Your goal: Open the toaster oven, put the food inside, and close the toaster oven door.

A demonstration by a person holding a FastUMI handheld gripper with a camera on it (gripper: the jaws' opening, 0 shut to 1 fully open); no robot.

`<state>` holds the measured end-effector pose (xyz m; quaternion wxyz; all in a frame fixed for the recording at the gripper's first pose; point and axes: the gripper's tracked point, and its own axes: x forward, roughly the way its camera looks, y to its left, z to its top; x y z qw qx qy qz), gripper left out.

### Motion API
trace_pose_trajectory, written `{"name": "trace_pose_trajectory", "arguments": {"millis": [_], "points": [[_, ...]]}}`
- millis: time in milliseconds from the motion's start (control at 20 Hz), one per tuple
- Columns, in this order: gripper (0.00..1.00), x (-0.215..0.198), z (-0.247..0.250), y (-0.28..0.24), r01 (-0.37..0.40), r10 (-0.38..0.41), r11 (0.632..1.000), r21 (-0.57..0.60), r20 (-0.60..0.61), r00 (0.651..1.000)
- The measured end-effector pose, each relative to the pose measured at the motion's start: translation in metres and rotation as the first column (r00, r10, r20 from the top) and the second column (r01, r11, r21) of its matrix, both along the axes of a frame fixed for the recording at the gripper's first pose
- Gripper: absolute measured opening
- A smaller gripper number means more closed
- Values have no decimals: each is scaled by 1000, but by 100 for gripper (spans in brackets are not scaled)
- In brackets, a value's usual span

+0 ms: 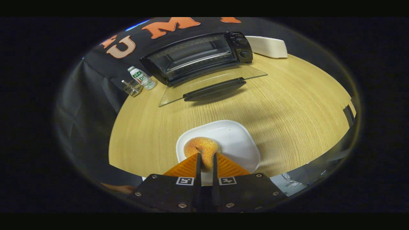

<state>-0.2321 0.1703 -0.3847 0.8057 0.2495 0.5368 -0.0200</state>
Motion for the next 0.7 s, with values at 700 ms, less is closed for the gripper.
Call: {"name": "trace_pose_trajectory", "arguments": {"millis": [700], "points": [[13,176,66,-46,297,-367,872,389,116,923]]}}
